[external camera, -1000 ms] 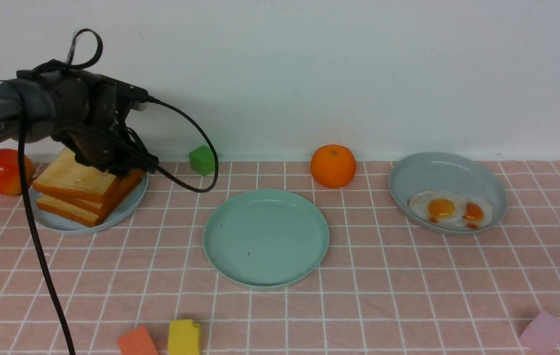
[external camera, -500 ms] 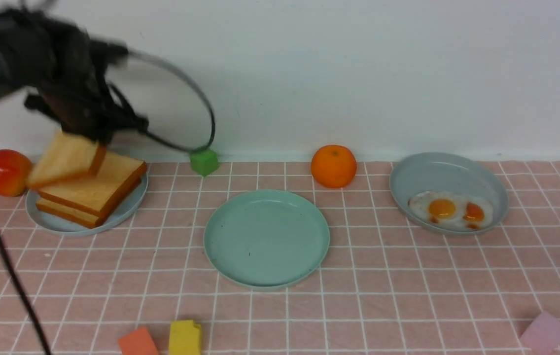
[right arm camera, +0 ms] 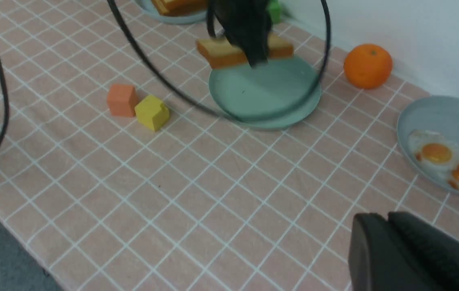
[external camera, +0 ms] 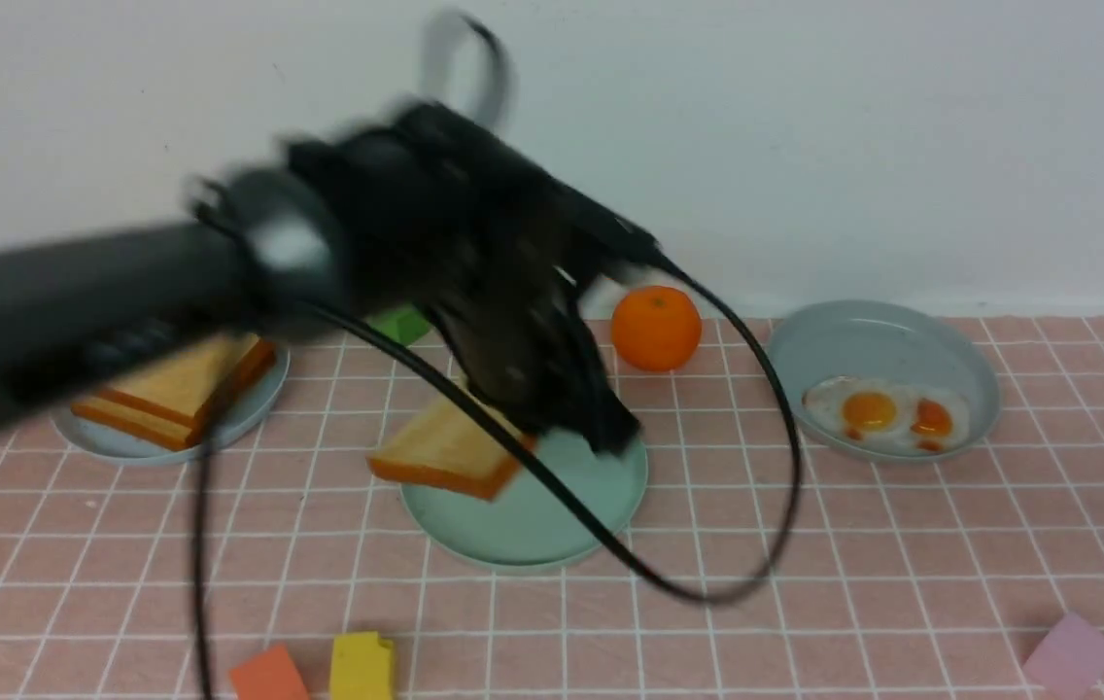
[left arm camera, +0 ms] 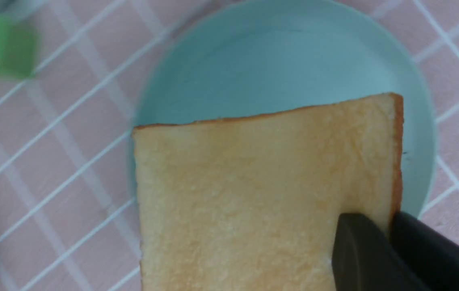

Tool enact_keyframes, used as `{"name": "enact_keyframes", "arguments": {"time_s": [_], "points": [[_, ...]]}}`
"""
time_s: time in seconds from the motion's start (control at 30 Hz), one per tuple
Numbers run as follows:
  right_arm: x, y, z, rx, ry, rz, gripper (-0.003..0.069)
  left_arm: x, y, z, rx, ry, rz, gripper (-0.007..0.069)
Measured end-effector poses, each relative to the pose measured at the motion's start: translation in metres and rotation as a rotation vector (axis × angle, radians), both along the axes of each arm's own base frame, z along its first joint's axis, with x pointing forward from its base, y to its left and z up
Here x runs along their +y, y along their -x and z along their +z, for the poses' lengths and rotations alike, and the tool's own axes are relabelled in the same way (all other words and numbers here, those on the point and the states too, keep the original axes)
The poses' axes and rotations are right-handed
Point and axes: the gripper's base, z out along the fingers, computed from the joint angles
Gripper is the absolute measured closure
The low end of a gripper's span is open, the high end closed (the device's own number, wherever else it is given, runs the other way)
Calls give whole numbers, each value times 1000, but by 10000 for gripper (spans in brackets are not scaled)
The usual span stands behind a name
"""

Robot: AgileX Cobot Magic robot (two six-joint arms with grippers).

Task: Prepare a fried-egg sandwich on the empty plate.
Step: Use the left arm to put a slice of bread into the empty plate in the middle

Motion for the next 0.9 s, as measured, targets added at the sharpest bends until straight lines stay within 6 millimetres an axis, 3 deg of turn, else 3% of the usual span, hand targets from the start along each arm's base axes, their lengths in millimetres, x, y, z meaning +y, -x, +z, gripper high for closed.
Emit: {"name": "enact_keyframes", "arguments": {"time_s": [0.27,0.47,0.6,0.8,0.9], "points": [[0,4,-5,58,32,21,575,-18,-11,-34,-55,-29,-33,576],[1,6,-6,77,25,38,575,-20,-11,-45,-23,-19,-21,570],[2,6,-6,83,19,46,574,-21,-11,-45,-24,-15,-21,487],[2,7,-6,88,13,53,568,-21,-12,-45,-28,-9,-23,293],[2,7,-6,89,14,53,568,-21,-11,-45,-22,-15,-20,239]]}}
